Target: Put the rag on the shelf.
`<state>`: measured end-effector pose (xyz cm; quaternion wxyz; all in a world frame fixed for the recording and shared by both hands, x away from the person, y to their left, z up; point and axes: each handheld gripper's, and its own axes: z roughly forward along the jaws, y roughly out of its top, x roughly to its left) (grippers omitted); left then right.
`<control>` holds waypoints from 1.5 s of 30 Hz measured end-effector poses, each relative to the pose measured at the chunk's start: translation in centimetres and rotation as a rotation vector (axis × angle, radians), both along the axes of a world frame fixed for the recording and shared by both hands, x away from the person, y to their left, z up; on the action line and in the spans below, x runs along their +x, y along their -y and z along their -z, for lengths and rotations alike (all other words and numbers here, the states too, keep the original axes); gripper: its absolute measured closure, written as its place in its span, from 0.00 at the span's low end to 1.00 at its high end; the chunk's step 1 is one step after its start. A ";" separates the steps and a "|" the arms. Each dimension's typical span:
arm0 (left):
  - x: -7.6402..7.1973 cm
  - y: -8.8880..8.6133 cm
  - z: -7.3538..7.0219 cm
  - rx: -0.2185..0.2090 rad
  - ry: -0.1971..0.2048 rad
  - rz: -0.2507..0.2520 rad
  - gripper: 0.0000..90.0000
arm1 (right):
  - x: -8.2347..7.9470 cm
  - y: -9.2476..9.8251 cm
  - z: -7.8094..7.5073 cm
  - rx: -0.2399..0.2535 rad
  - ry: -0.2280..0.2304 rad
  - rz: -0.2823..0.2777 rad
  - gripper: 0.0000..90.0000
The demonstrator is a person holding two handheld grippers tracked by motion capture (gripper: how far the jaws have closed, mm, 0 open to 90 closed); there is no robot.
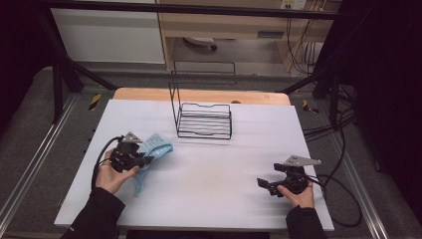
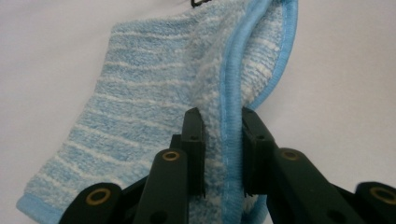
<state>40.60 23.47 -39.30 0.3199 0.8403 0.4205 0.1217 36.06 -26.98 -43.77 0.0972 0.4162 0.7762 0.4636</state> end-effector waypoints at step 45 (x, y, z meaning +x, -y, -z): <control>-4.8 11.9 1.8 -0.034 -0.024 0.044 0.81 | 0.0 -0.2 0.2 -0.001 0.002 -0.004 0.01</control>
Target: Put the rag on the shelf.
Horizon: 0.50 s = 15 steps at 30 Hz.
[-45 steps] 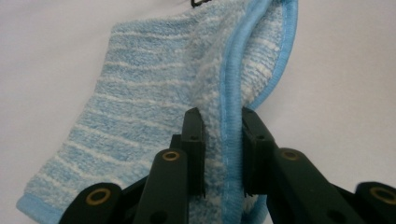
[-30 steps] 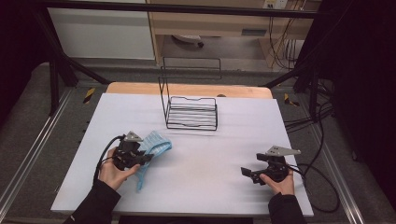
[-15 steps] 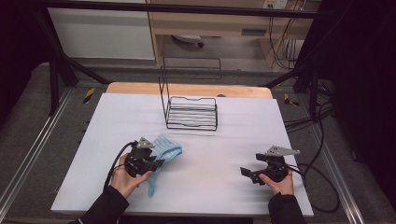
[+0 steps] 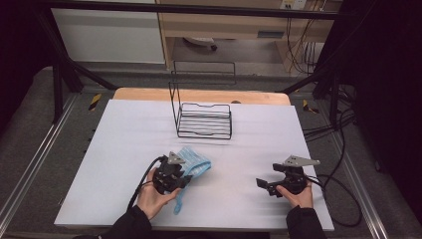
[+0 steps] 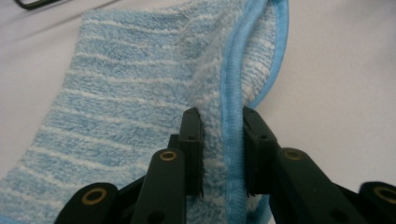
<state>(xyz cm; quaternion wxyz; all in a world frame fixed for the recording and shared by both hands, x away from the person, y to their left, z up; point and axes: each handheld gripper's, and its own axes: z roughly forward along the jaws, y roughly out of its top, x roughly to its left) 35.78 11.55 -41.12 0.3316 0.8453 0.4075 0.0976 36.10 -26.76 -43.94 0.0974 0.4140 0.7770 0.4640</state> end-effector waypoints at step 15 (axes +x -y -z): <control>0.2 3.0 1.4 0.018 -0.003 0.064 0.71 | 0.1 0.0 0.0 0.003 0.001 0.002 0.01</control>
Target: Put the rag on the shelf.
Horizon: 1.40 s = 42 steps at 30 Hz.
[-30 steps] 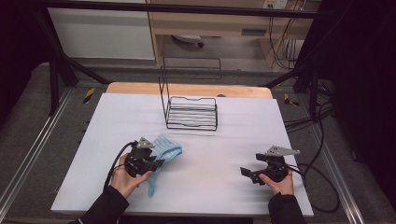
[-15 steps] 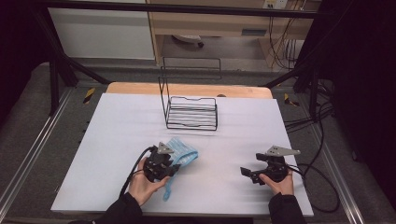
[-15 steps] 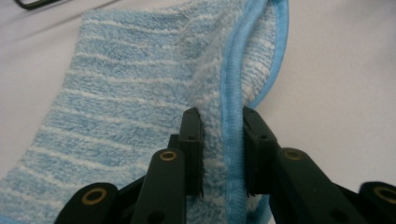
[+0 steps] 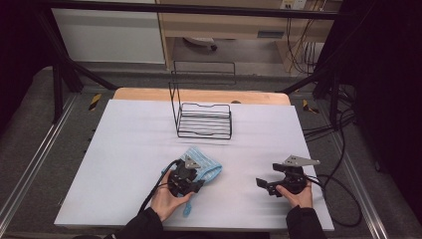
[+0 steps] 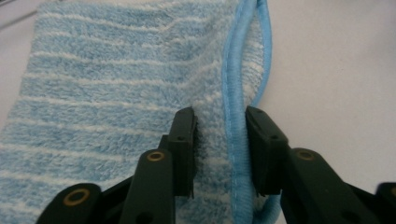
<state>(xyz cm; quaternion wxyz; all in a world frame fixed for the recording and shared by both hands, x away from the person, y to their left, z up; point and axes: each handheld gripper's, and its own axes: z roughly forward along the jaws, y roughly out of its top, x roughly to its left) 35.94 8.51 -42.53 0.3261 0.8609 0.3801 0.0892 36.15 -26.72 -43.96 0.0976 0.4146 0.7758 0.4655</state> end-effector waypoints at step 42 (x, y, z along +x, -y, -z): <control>3.6 -11.2 0.5 -0.050 -0.057 0.012 0.64 | 3.0 -12.9 -0.7 -0.061 -0.030 0.040 0.39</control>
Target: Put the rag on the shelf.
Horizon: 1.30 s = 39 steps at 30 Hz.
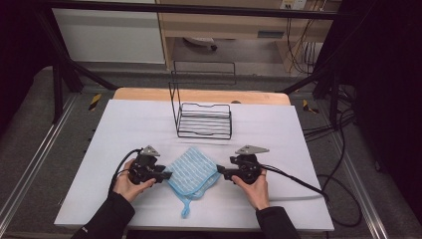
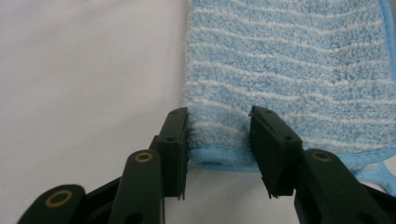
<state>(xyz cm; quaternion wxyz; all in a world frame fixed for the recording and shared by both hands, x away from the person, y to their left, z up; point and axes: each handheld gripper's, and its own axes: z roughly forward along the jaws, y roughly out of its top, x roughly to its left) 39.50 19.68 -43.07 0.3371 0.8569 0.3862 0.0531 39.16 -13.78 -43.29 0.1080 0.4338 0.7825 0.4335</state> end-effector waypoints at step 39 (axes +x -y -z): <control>-3.6 1.0 -0.2 -0.078 0.007 -0.076 0.88 | 3.3 -2.5 0.3 -0.019 -0.047 -0.041 0.90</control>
